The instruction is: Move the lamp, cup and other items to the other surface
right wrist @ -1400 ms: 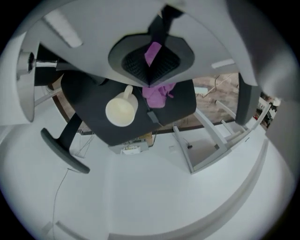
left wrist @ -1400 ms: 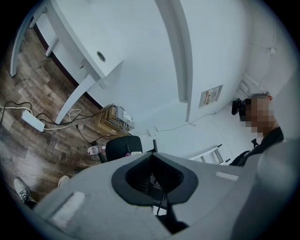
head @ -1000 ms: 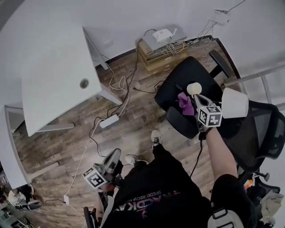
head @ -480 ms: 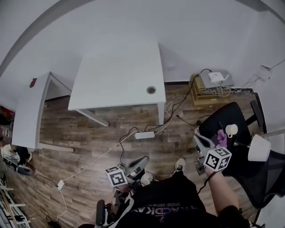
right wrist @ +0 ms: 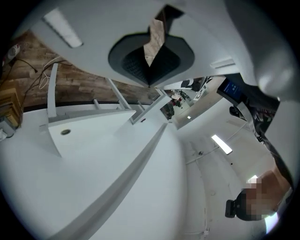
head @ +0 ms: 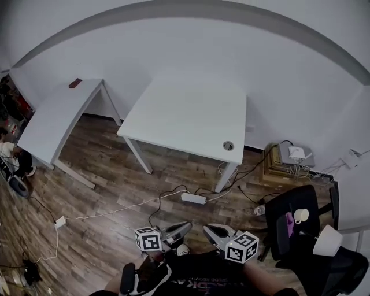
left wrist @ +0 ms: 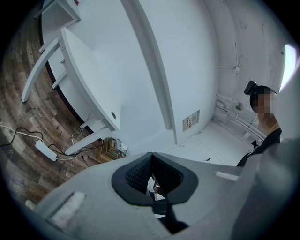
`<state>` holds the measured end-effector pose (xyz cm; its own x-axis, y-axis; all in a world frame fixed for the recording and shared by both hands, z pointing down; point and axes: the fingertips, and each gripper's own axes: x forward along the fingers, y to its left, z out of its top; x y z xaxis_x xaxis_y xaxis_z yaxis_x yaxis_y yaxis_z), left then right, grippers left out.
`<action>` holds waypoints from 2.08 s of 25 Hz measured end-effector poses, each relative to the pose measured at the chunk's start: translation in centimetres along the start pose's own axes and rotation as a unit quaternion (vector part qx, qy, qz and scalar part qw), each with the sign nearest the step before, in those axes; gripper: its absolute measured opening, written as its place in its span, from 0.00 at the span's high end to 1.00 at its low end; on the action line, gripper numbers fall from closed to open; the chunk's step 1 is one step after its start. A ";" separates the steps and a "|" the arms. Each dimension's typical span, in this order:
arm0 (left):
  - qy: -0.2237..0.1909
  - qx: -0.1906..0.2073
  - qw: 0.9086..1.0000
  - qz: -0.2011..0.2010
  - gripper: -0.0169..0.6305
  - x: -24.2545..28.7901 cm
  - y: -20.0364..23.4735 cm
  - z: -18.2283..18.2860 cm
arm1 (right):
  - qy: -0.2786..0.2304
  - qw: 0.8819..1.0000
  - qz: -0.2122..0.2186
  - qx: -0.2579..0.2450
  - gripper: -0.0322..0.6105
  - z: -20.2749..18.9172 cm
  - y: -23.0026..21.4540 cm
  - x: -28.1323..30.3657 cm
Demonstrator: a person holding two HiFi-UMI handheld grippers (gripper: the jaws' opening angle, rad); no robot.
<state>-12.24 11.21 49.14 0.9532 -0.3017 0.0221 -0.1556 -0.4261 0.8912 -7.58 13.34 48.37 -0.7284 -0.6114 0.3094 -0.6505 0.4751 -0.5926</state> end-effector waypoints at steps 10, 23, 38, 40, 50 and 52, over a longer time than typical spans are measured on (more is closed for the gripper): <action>-0.046 0.000 0.999 0.012 0.98 -5.2 0.7 1.8 | -0.030 0.998 -0.005 0.055 0.94 0.0 0.5 2.2; -0.050 -0.002 0.999 -0.003 0.98 -5.7 0.7 2.0 | -0.019 0.999 -0.006 0.036 0.94 -0.1 1.6 2.9; -0.041 -0.001 0.999 -0.004 0.98 -5.4 0.0 1.1 | -0.022 0.999 -0.003 0.029 0.94 -0.3 1.8 2.0; -0.039 0.000 0.999 -0.003 0.98 -5.3 -0.1 1.0 | -0.023 0.999 -0.003 0.028 0.94 -0.3 1.9 1.9; -0.031 0.002 1.000 -0.004 0.98 -5.4 -0.2 0.7 | -0.029 0.999 -0.004 0.032 0.94 -0.6 2.1 1.8; -0.030 0.002 1.000 -0.004 0.98 -5.4 -0.3 0.7 | -0.030 0.999 -0.003 0.032 0.94 -0.5 2.2 1.7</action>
<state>-17.53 12.39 48.44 0.9371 -0.3489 -0.0119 -0.1498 -0.4327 0.8890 -10.37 13.66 48.01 -0.7089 -0.6520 0.2691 -0.6387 0.4315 -0.6371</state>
